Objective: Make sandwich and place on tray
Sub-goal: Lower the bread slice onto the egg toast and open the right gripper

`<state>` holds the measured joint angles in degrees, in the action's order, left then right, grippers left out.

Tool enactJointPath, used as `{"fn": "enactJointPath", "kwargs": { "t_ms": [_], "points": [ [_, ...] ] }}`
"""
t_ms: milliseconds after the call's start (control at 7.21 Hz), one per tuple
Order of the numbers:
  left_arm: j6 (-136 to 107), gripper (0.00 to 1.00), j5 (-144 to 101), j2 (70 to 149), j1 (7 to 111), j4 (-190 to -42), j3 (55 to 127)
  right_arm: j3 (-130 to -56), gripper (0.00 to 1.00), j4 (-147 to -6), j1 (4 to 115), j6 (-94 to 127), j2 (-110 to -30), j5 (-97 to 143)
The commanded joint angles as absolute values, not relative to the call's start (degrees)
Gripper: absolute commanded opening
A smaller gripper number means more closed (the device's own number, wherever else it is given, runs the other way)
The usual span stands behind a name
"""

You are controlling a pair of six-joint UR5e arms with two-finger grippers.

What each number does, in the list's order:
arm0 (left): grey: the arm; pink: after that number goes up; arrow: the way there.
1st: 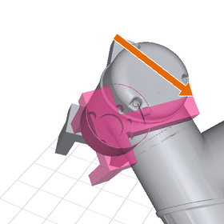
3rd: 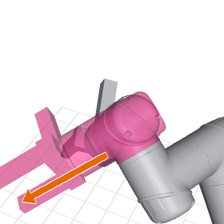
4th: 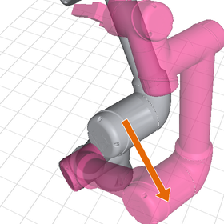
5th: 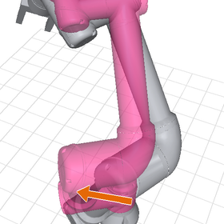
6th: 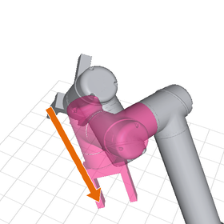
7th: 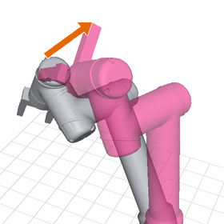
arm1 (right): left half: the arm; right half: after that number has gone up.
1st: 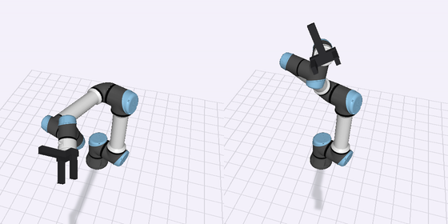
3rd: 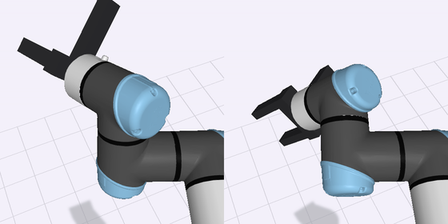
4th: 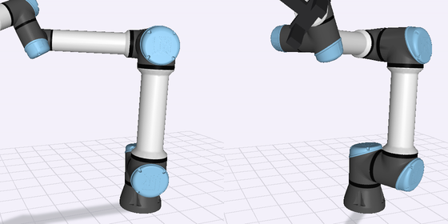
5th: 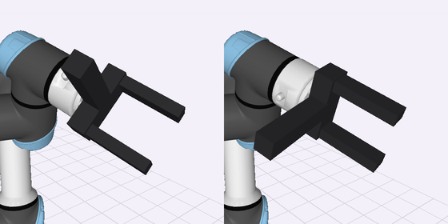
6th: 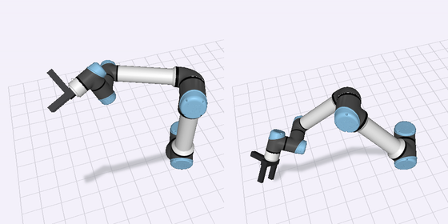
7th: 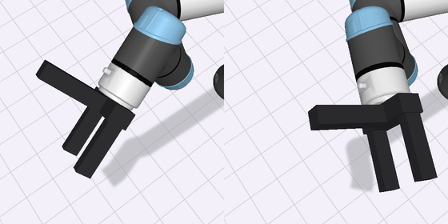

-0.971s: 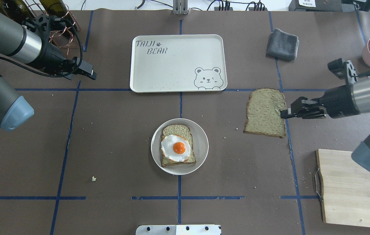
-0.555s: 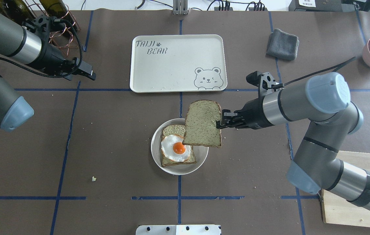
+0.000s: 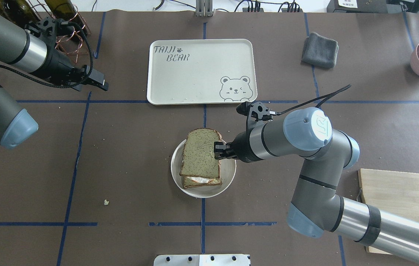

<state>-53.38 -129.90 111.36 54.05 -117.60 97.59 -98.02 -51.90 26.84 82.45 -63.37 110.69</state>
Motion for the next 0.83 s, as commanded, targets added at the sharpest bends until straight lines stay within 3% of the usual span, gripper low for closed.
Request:
{"fn": "enactJointPath", "kwargs": {
  "t_ms": [0, 416, 555, 694],
  "points": [
    [-53.3, 1.00, -129.9, 111.4, 54.1, -117.6, 97.6, -97.2, 0.00, -51.9, 25.5, 82.4, -63.2, 110.1],
    [-53.3, 1.00, -129.9, 111.4, 54.0, -117.6, 97.5, -95.4, 0.00, -51.9, 25.0, 81.8, -63.0, 109.9],
    [-53.2, 1.00, -129.9, 111.4, 54.0, -117.6, 97.5, -95.4, 0.66, -51.9, 25.0, 82.2, -62.9, 109.9],
    [-53.3, 1.00, -129.9, 111.4, 54.0, -117.6, 97.5, -95.3, 1.00, -51.8, 25.0, 82.5, -62.9, 109.5]
  ]
}}
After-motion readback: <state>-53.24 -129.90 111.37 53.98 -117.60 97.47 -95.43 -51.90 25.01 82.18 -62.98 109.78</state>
